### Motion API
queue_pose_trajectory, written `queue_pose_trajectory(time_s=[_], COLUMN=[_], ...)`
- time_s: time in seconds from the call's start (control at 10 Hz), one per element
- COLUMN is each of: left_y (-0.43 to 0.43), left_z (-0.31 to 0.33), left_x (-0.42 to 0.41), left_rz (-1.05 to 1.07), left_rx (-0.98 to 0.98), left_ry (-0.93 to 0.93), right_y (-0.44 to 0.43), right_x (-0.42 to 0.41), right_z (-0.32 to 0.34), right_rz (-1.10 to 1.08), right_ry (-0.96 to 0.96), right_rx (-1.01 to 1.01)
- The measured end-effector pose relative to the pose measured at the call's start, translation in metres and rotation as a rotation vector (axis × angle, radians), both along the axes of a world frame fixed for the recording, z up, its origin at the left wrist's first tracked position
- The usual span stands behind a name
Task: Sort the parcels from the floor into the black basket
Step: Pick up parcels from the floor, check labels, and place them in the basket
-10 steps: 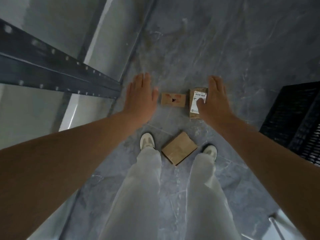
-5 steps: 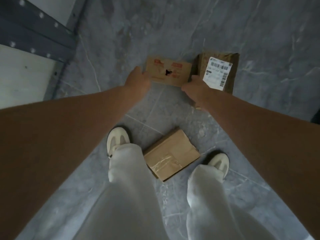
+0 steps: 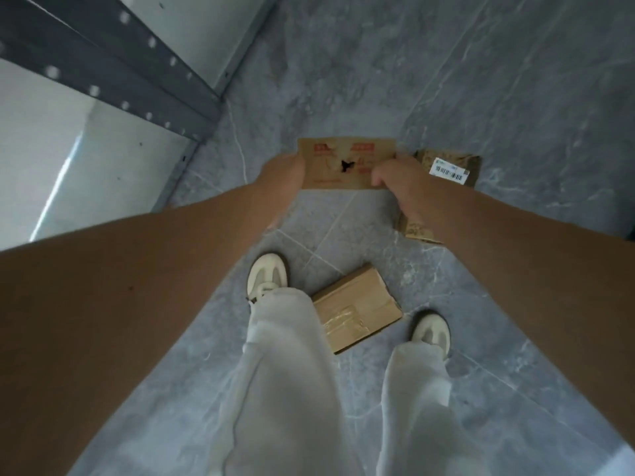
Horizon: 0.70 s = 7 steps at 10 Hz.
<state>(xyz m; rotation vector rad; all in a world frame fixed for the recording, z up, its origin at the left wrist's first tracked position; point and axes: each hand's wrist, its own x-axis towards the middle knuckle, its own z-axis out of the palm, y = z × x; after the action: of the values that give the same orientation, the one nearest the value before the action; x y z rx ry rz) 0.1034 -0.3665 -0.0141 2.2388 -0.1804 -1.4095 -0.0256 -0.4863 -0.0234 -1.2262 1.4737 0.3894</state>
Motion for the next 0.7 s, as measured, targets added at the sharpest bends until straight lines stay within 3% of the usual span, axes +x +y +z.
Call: queue_pose_trajectory(time_s=[0.2, 0.3, 0.5, 0.7], left_y=[-0.012, -0.038, -0.054, 0.0], left_z=[0.151, 0.256, 0.451, 0.603], left_x=[0.034, 0.033, -0.001, -0.054], left_rz=[0.105, 0.133, 0.357, 0.474], left_rx=[-0.085, -0.151, -0.392, -0.528], left_ry=[-0.087, -0.245, -0.456, -0.531], right_y=[-0.025, -0.043, -0.082, -0.074], right_x=[0.031, 0.04, 0.031, -0.014], right_z=[0.164, 0.254, 0.444, 0.592], right_rz=[0.082, 0.093, 0.082, 0.113], right_ry=[-0.112, -0.211, -0.48, -0.689], right_rx=[-0.046, -0.087, -0.225, -0.125])
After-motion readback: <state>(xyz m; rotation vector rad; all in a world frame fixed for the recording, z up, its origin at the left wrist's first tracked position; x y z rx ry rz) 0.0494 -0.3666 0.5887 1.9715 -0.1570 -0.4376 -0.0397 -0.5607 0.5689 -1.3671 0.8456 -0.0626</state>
